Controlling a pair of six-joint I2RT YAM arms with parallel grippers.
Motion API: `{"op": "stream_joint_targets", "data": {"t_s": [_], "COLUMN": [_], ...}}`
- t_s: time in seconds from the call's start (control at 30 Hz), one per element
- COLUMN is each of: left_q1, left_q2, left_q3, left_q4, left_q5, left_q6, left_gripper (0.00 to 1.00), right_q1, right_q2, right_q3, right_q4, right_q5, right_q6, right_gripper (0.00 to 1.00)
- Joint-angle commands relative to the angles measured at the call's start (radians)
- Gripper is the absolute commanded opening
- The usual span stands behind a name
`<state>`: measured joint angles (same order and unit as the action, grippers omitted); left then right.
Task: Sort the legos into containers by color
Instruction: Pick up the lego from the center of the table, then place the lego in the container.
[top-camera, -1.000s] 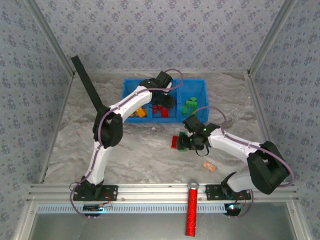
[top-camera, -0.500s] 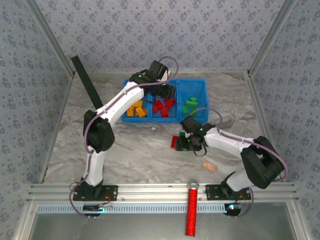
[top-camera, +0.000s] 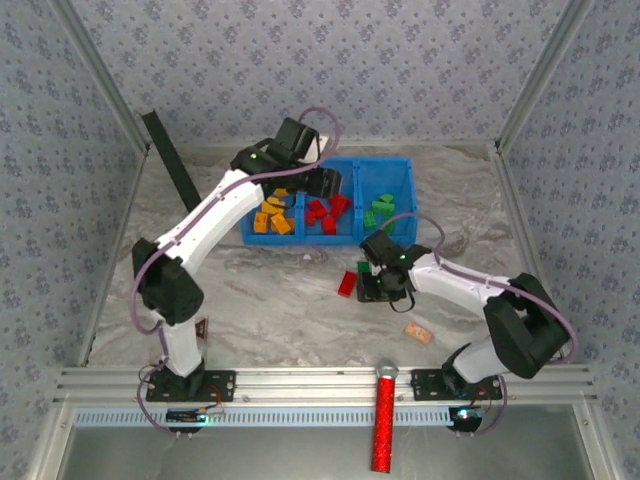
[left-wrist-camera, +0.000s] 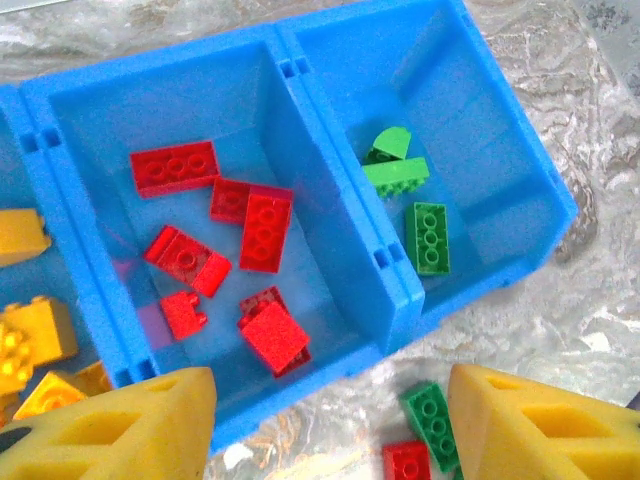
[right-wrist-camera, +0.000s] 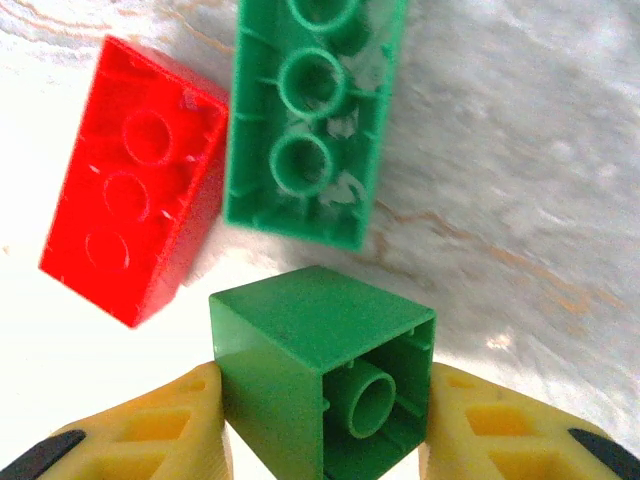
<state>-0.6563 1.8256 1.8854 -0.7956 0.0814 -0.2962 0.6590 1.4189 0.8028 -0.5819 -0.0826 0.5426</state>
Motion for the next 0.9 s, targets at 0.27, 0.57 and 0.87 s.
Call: {"op": "stream_joint_targets", "data": {"t_s": [0.27,0.57,0.87], "left_q1": [-0.03,-0.128,-0.226], "left_q2": [-0.288,-0.432,-0.414], "left_q3": [-0.442,-0.717,-0.822], "left_q4": [-0.029,0.025,0.11], "left_q5": [-0.058,-0.067,-0.046], "left_q6": [0.003,-0.063,-0.16], "left_gripper": [0.64,0.64,0.64], "right_q1": [-0.195,-0.301,-0.318], "right_q2": [-0.217,-0.087,0.152], "right_q3": [0.181,0.38,0.522], "right_q4": [-0.297,-0.282,-0.158], "right_q5": [0.061,0.115,0.149], "right_q6": [-0.15,-0.277,-0.284], "right_gripper": [0.38,0.37,0.37]}}
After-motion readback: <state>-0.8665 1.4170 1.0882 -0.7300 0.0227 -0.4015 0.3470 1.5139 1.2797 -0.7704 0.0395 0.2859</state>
